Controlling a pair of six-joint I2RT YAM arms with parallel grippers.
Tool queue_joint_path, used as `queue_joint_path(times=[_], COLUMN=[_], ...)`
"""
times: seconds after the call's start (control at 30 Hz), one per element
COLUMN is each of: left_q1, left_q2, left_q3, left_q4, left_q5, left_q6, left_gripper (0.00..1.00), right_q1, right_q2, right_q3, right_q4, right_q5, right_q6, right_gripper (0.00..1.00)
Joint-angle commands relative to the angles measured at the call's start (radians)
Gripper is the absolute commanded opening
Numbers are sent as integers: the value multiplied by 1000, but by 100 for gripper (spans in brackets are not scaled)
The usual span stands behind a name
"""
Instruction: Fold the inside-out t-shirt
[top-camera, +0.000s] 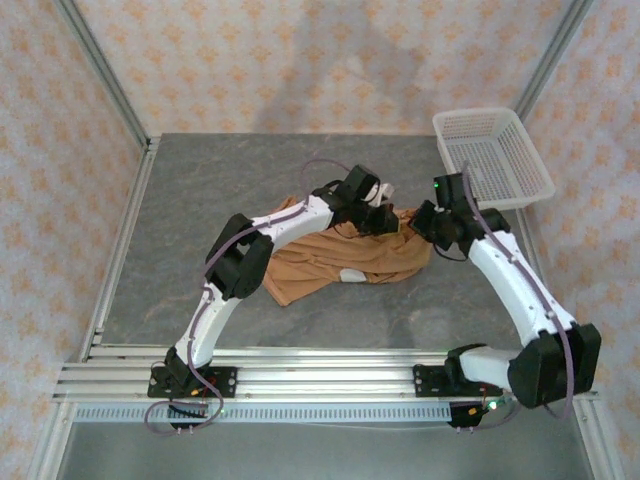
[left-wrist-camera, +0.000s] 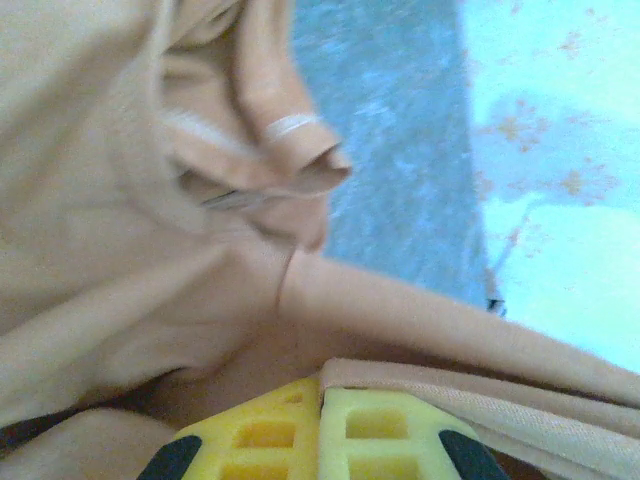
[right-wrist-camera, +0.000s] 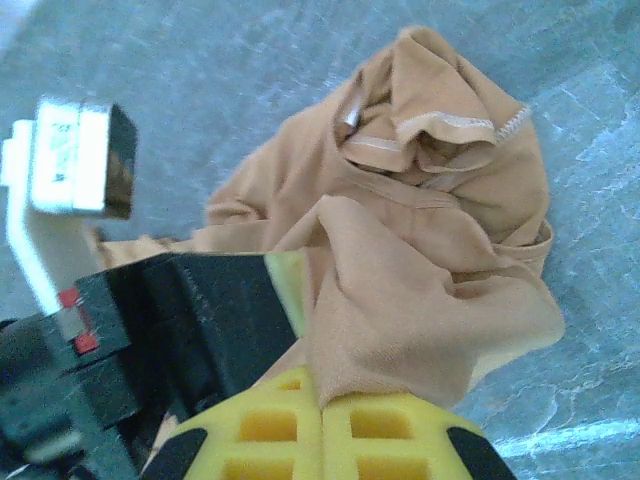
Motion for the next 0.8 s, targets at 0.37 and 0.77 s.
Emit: queue_joint_path(times=[0.37,0.77], left_q1=[141,407], left_q2=[-226,-642], left_q3=[-171,-705], left_q4=[-194,-284], left_q5=[-141,-381], left_q6=[132,262], left_gripper=[56,49], right_q1=[-148,-155], right_q2=[31,118], right_q3=[-56,-13], right_q4=[173,173], right_q5=[-251,-184], right_q6=[90,53], right_gripper=[0,0])
